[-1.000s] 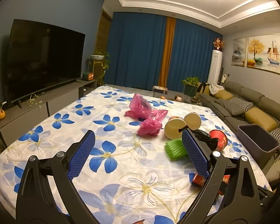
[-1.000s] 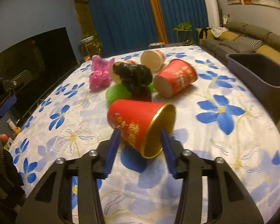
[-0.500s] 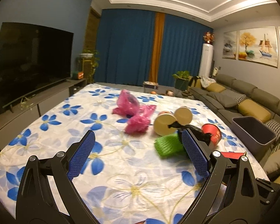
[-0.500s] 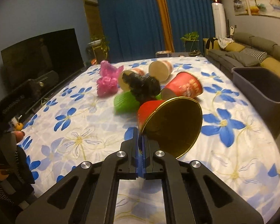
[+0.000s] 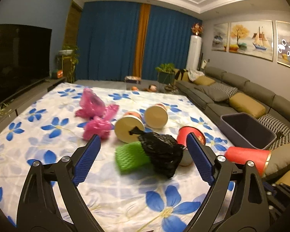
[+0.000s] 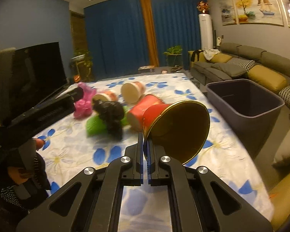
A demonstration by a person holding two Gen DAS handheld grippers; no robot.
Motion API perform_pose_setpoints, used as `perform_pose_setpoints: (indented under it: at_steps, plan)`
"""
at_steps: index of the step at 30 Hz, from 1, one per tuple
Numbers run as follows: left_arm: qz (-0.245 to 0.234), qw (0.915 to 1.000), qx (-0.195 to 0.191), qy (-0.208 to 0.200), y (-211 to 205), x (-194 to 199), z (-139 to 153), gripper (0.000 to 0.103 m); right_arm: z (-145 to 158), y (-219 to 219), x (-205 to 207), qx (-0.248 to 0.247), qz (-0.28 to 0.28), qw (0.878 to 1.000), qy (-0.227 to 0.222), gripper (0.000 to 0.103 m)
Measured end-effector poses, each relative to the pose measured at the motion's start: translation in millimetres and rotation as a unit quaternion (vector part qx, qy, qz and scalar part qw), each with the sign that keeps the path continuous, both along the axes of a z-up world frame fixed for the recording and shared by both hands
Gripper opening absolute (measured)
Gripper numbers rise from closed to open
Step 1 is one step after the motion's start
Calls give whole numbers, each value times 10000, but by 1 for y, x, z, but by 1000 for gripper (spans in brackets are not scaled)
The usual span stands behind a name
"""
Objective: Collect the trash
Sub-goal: 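Grasp the black plastic bag with the left tool while the right tool holds the red cup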
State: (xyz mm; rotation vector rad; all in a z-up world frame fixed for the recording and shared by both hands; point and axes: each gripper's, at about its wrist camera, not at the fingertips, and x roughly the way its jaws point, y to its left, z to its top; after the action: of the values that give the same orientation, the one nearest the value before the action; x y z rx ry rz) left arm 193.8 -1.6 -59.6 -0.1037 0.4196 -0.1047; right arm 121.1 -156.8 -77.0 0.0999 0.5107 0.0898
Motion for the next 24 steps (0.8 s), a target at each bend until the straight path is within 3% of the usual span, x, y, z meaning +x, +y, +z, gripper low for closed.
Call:
perform_pose_setpoints:
  at_steps: [3, 8, 12, 16, 20, 24]
  plan:
    - [-140, 9998, 52, 160, -11, 16, -6, 81, 3, -9, 2, -7, -105, 9999, -68, 4]
    - [-330, 9979, 162, 528, -24, 40, -19, 61, 5, -21, 7, -26, -194, 9997, -134, 4]
    - [-458, 9944, 140, 939, -24, 54, -33, 33, 5, -24, 10, -18, -228, 9996, -151, 4]
    - [-524, 9929, -104, 1060, -16, 55, -38, 6, 5, -26, 13, -25, -238, 9996, -136, 4]
    - [-525, 9943, -357, 858, -2, 44, -28, 2, 5, -26, 15, -45, -267, 9995, -144, 4]
    - [-321, 9979, -328, 465, 20, 21, -9, 2, 8, -25, 15, -49, -273, 9994, -191, 4]
